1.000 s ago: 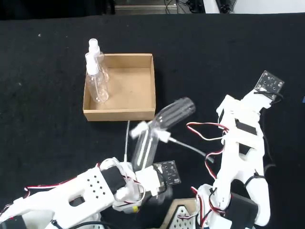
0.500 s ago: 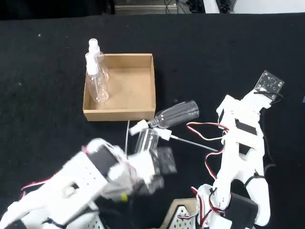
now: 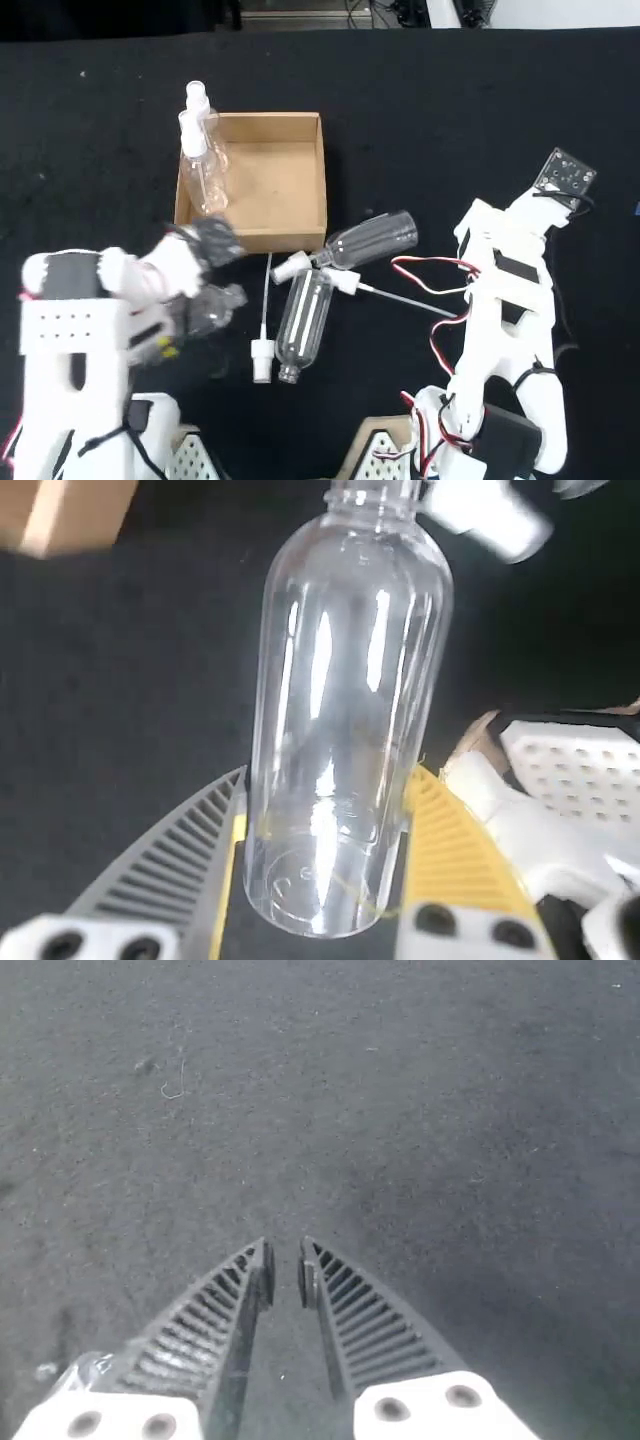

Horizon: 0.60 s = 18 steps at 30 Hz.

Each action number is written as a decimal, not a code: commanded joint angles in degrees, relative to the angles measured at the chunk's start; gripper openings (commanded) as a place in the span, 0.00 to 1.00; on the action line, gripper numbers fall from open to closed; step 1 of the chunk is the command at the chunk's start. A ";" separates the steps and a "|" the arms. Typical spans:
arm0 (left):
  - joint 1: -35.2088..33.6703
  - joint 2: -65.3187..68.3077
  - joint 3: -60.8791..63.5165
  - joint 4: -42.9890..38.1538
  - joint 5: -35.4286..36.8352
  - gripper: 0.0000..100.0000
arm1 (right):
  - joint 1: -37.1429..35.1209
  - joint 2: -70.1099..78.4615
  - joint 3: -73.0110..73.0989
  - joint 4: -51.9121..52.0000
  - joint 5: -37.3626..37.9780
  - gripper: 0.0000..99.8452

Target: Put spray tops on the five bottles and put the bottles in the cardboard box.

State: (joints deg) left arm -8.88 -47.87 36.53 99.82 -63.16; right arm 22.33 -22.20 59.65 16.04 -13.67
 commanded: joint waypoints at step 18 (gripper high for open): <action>-59.65 20.92 7.69 -32.97 -2.55 0.19 | 0.79 -0.13 -3.12 -1.67 0.00 0.04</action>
State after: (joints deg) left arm -63.91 -33.45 49.10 67.82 -65.89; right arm 22.33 -22.20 59.65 16.04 -13.67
